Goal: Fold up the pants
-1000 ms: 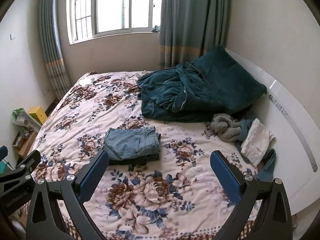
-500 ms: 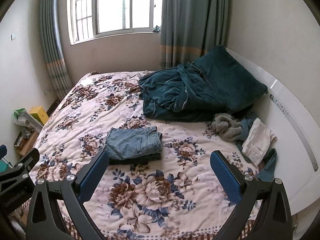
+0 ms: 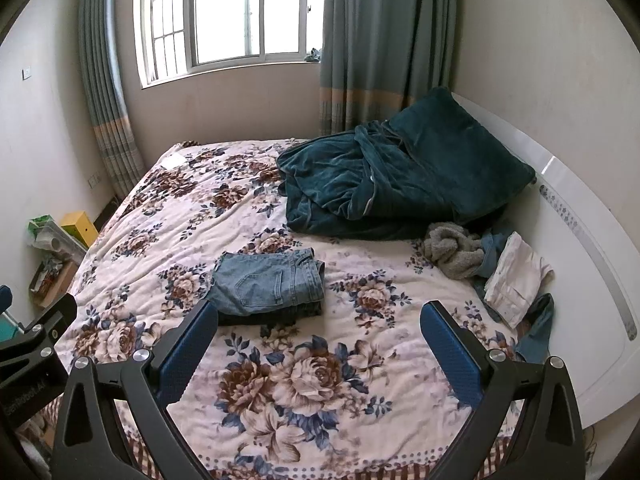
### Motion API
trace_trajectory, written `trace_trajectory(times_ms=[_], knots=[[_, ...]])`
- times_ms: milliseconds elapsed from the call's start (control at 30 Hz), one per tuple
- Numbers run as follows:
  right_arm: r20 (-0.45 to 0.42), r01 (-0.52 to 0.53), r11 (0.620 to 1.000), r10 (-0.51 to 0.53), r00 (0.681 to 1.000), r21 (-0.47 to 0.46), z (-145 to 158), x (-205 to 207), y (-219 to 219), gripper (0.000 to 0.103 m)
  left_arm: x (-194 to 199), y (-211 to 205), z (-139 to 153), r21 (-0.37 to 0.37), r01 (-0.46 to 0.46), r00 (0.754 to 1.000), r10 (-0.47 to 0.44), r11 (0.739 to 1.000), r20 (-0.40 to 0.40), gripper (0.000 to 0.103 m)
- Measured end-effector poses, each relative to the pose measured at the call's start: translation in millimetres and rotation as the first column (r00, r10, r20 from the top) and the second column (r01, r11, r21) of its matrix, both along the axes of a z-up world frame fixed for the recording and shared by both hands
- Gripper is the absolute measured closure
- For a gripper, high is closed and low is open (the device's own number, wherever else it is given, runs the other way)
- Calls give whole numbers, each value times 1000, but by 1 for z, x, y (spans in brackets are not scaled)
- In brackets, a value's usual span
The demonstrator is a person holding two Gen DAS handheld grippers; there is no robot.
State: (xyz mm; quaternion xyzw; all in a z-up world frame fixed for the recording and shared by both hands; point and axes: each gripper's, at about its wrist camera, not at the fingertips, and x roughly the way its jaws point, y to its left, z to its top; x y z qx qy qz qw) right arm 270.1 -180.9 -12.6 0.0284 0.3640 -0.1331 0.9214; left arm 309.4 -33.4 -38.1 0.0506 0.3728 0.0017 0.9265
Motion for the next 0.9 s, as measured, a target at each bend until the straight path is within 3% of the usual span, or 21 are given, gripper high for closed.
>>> trace_trajectory(times_ms=[900], knots=[[-2,-7,1000,7,1000,8,1,-6,8,0,-3,-5,3,6,-6,1000,5,1000,13,0]])
